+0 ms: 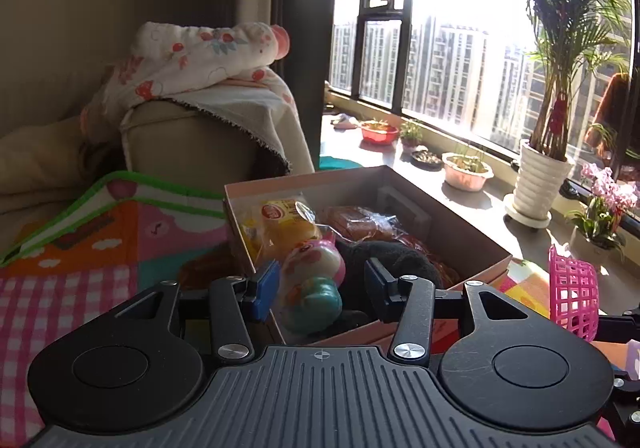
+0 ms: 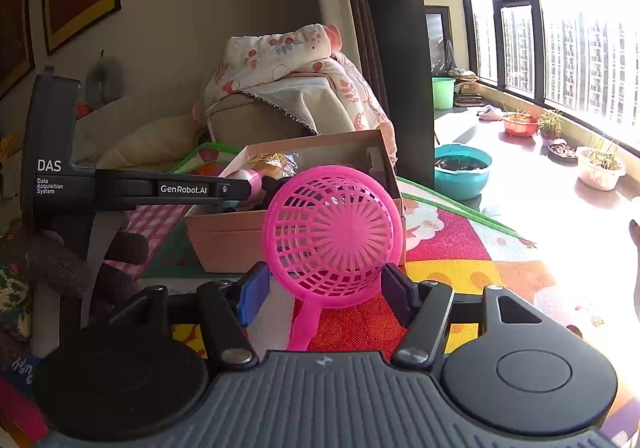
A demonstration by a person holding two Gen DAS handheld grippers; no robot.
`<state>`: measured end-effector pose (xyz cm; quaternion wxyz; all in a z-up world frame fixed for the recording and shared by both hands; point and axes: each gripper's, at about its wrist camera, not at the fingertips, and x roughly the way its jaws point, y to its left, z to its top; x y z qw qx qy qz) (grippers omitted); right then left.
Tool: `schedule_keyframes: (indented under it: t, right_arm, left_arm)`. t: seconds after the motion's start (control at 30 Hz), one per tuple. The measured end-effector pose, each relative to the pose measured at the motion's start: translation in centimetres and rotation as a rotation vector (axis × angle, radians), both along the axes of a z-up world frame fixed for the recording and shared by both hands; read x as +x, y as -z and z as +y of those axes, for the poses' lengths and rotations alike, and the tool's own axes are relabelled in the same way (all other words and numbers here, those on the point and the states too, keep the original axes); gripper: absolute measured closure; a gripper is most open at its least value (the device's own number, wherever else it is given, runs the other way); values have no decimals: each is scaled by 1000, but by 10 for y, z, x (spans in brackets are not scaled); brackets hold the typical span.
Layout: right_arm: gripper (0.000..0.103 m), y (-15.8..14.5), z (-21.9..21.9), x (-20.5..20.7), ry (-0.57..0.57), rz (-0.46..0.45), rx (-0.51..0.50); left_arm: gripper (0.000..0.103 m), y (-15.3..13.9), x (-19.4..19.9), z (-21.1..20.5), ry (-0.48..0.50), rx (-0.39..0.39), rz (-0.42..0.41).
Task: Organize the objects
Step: 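Drop the piggy toy into the pink box with the left gripper while the right carries the basket, then lower the pink basket into the pink box and open the right gripper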
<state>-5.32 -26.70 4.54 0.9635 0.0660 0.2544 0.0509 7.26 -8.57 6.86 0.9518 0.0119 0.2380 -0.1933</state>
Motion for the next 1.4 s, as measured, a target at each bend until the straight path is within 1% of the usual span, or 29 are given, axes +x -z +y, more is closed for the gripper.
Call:
schedule_keyframes:
  t: [0.07, 0.13, 0.2, 0.3, 0.4, 0.43, 0.5, 0.57, 0.63, 0.67, 0.73, 0.8, 0.83, 0.87, 0.9, 0.93, 0.97, 1.1, 1.23, 1.3, 1.4]
  right_arm:
    - [41, -4, 2, -1, -3, -10, -10]
    - [41, -9, 4, -2, -1, -23, -25]
    - [41, -18, 5, -2, 4, -45, -39]
    - [41, -40, 5, 0, 16, -97, -83]
    - [41, -68, 6, 16, 25, -158, -155]
    - [41, -78, 7, 28, 29, -169, -181]
    - [41, -92, 7, 55, 24, -151, -209]
    - [41, -100, 7, 92, 0, -94, -222]
    - [41, -100, 10, 121, -11, -47, -247]
    - [41, -95, 13, 138, -13, -17, -276]
    - [41, -83, 18, 163, -19, 51, -302]
    - [41, -65, 23, 185, -44, 139, -292]
    - [42, -57, 25, 191, -48, 169, -287]
    - [52, -45, 27, 198, -49, 209, -279]
    - [58, -38, 28, 203, -58, 241, -268]
    - [64, -28, 30, 208, -68, 273, -243]
    - [64, -22, 31, 211, -71, 290, -226]
    - [64, -11, 35, 209, -60, 284, -243]
    - [63, -17, 25, 196, -59, 253, -226]
    - [60, -26, 16, 180, -53, 218, -203]
    - [52, -36, 1, 147, -28, 128, -210]
  left_arm:
    - [52, -9, -8, 12, -12, -62, -30]
    - [52, -16, -12, 24, -31, -120, -40]
    - [52, -20, -17, 36, -44, -159, -42]
    - [52, -20, -26, 50, -51, -165, -31]
    - [52, -11, -32, 63, -63, -137, 27]
    - [52, -8, -33, 66, -69, -134, 45]
    - [52, 0, -35, 73, -80, -138, 81]
    - [52, 6, -38, 80, -81, -154, 105]
    - [52, 11, -40, 86, -77, -167, 118]
    - [52, 12, -40, 89, -73, -171, 122]
    - [52, 16, -43, 95, -66, -181, 132]
    - [52, 19, -44, 101, -60, -191, 140]
    - [52, 21, -44, 104, -59, -198, 144]
    - [52, 23, -44, 106, -60, -205, 151]
    - [52, 25, -43, 108, -61, -210, 156]
    - [52, 28, -43, 110, -63, -216, 165]
    - [52, 30, -42, 111, -65, -219, 171]
    - [52, 31, -41, 112, -64, -226, 181]
    - [52, 24, -38, 103, -42, -225, 169]
    - [52, 20, -34, 96, -30, -223, 162]
    - [52, 7, -21, 80, -18, -199, 115]
